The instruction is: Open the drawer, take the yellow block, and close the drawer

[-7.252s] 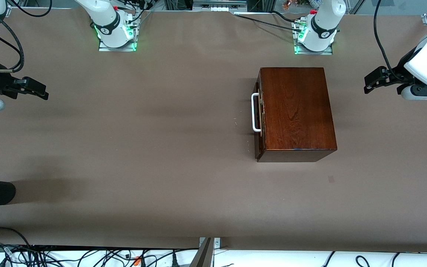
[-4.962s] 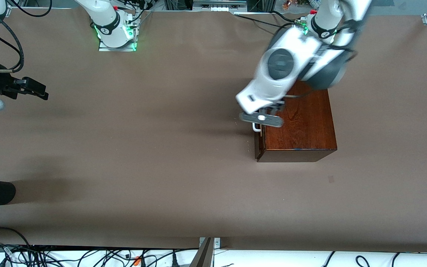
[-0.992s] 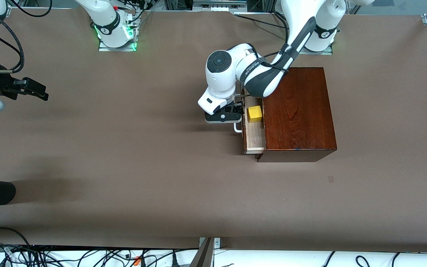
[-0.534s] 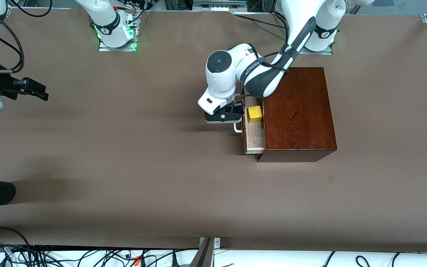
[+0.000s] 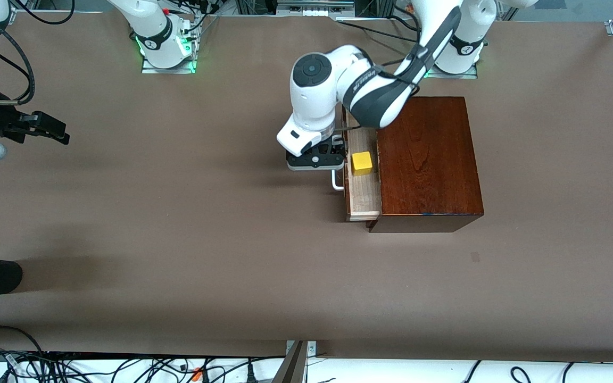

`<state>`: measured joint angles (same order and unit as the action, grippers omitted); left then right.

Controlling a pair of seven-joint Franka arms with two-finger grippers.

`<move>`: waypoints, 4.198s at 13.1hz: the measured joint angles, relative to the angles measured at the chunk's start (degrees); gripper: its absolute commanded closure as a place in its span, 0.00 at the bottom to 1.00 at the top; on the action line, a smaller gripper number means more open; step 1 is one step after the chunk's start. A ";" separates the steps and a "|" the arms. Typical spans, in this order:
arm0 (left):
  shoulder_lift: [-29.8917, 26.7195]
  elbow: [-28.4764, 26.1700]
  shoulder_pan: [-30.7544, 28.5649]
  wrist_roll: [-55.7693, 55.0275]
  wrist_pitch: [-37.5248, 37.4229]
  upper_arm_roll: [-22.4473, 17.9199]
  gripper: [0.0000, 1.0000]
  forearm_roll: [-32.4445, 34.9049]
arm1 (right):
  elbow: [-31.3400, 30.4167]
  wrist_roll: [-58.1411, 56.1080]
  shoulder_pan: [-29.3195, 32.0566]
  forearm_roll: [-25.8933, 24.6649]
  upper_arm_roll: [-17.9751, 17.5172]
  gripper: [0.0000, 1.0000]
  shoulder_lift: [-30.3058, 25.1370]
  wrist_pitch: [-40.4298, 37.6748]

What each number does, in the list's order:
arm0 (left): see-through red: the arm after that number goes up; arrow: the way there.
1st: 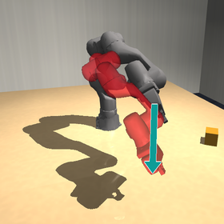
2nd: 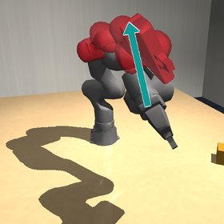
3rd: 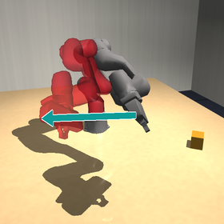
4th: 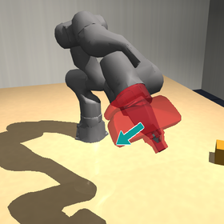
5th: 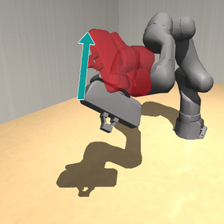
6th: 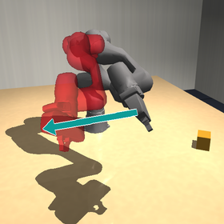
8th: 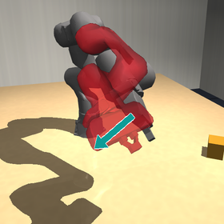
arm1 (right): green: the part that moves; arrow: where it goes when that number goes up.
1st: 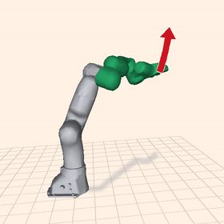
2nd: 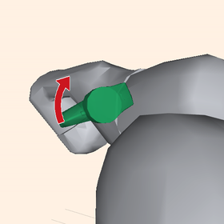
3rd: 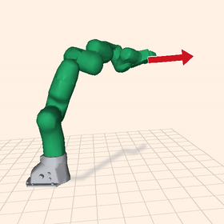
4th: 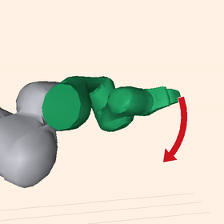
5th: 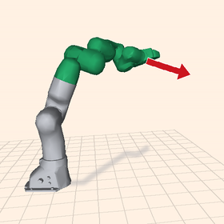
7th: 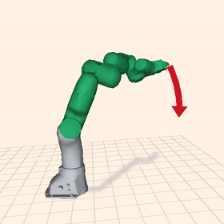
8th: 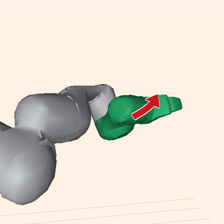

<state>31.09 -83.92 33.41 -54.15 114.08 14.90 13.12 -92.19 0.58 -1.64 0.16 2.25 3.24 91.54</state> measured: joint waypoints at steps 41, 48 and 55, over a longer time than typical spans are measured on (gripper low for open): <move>-34.13 -10.18 -31.21 56.67 -24.25 -15.64 0.00 -14.13 | 27.84 148.27 -44.03 -3.11 -12.75 0.00 38.47 27.49; -34.23 -9.81 -31.21 56.66 -25.76 -15.64 0.00 -14.13 | 27.96 148.03 -45.52 -7.10 -11.79 0.00 43.85 34.33; -34.24 -9.57 -31.21 56.63 -26.39 -15.64 0.00 -14.13 | 28.02 147.79 -46.27 -10.16 -11.70 0.03 46.07 37.36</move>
<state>-3.15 -93.49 2.20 2.48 87.69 -0.74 -1.01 -64.17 148.37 -47.90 -9.99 -9.46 49.31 128.89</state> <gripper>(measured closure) 0.000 0.000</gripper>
